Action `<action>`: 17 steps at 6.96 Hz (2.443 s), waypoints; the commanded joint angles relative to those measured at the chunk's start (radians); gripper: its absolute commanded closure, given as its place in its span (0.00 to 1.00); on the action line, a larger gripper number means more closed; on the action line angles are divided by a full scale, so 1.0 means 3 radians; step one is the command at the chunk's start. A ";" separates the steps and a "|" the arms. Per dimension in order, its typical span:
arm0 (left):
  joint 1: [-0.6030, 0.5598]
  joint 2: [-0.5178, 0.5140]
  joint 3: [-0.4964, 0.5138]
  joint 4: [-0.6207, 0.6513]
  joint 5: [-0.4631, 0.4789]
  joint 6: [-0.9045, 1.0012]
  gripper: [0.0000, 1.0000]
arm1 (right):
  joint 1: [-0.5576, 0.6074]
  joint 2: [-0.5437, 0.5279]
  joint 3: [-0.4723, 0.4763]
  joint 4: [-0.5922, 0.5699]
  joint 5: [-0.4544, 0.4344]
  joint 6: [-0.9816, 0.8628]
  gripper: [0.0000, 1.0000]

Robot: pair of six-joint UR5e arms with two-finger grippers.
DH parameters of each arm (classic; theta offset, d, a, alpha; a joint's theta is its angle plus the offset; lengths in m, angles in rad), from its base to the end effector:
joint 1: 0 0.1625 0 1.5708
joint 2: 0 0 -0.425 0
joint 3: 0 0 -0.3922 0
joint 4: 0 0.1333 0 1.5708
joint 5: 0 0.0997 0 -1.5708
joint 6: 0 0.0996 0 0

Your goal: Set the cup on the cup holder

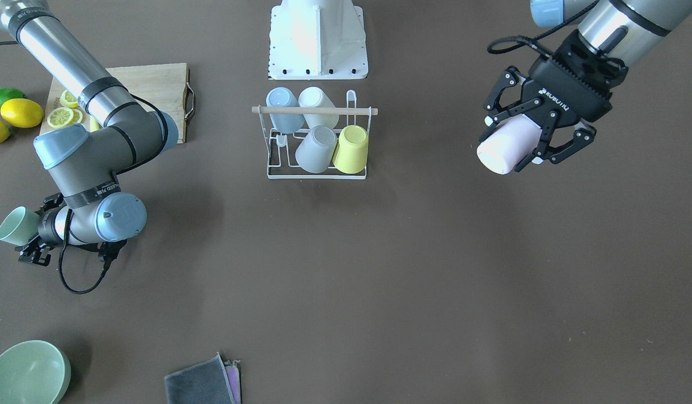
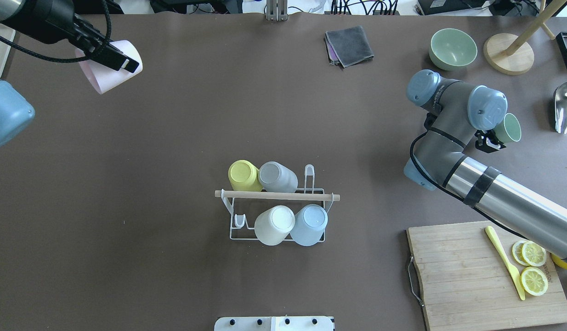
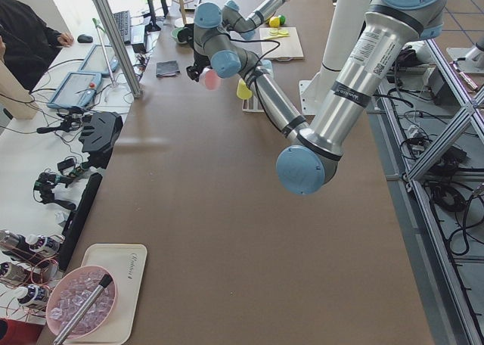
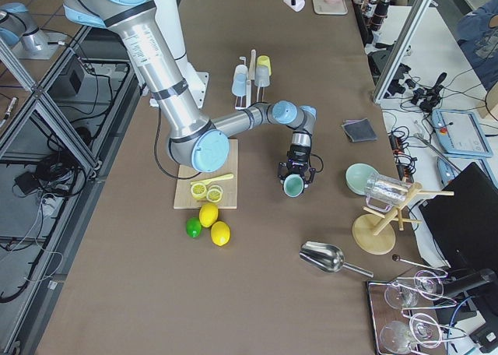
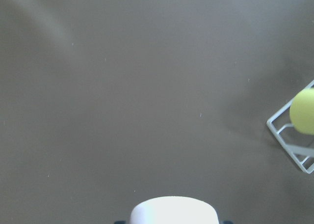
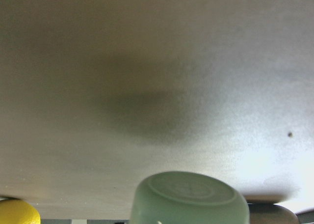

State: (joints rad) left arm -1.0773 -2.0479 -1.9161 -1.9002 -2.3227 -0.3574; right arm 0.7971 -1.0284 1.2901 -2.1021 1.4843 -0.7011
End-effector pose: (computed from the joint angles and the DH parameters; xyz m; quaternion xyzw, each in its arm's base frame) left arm 0.2121 -0.5321 0.1912 0.3343 0.4896 0.2525 0.7647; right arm -0.3652 -0.5769 0.5472 -0.1326 0.0477 -0.6699 0.7289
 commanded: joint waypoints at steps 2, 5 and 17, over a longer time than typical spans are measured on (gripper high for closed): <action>0.0093 0.0249 0.0220 -0.2137 0.0387 -0.0791 1.00 | 0.0216 -0.0079 0.0260 -0.0003 0.0032 -0.0147 1.00; 0.0500 0.0612 0.0215 -0.3612 0.1020 -0.1334 1.00 | 0.0502 -0.0310 0.1015 -0.0003 0.0577 -0.0184 1.00; 0.2737 0.0409 0.0849 -0.4854 0.3262 0.0148 1.00 | 0.0958 -0.0985 0.1887 0.4544 0.2137 0.3621 1.00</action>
State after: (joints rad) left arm -0.2578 -1.9105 -1.6798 -3.3545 -1.3781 -0.3210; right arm 1.0913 -1.3166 1.8541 -0.9021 2.1845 0.2033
